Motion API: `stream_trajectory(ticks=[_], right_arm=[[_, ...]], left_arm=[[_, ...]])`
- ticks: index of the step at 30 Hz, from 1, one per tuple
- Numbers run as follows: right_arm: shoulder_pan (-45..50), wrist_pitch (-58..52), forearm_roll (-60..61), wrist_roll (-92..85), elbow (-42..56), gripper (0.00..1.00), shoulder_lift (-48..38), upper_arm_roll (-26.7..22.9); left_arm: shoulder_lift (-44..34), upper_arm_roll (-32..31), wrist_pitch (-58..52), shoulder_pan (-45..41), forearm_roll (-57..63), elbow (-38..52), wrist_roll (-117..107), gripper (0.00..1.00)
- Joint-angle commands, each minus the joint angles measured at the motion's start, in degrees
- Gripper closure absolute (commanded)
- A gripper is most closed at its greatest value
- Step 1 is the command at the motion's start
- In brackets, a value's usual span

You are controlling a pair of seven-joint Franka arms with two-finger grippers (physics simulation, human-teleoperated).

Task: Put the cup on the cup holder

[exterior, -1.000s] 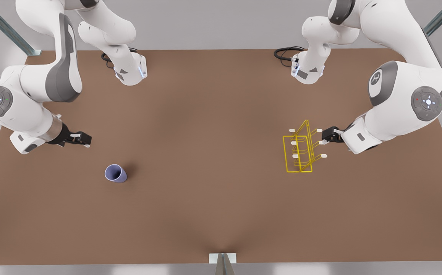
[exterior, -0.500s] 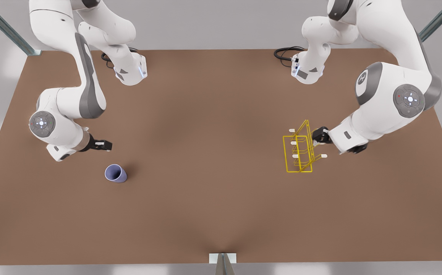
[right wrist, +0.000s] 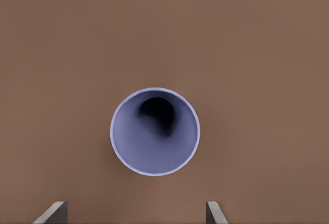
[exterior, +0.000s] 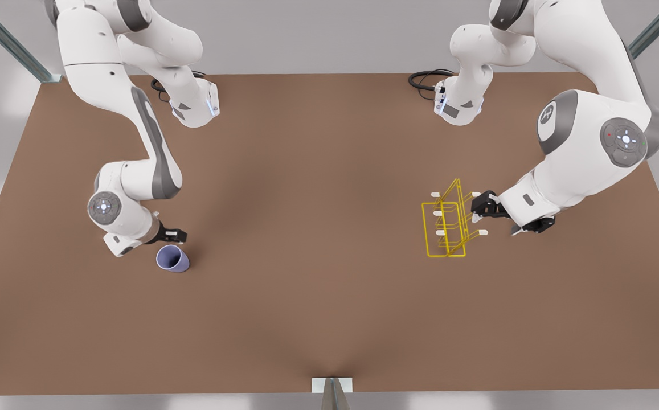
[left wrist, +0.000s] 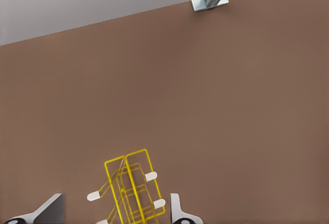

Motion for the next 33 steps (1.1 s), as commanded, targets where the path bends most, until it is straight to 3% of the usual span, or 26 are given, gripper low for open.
stream_trajectory(ticks=[1,9,26,33], right_arm=[[0.1,5.1,0.1,1.0,-1.1,0.0,0.4,0.0],[0.8,10.3,-0.6,1.1,-8.2,0.0,-0.2,-0.3],[0.8,10.5,-3.6,1.4,-12.0,0.0,0.4,-0.4],[0.5,18.9,-3.7,1.4,-11.2,0.0,3.4,-1.9]], left_arm=[[-0.1,0.0,0.3,0.0,0.0,0.1,0.8,0.0],[-0.2,0.0,0.3,0.0,0.0,0.1,0.8,0.0],[-0.1,-0.1,0.3,0.0,0.0,0.0,0.6,0.0],[0.4,-0.1,0.7,-0.1,0.0,0.0,0.6,0.0]])
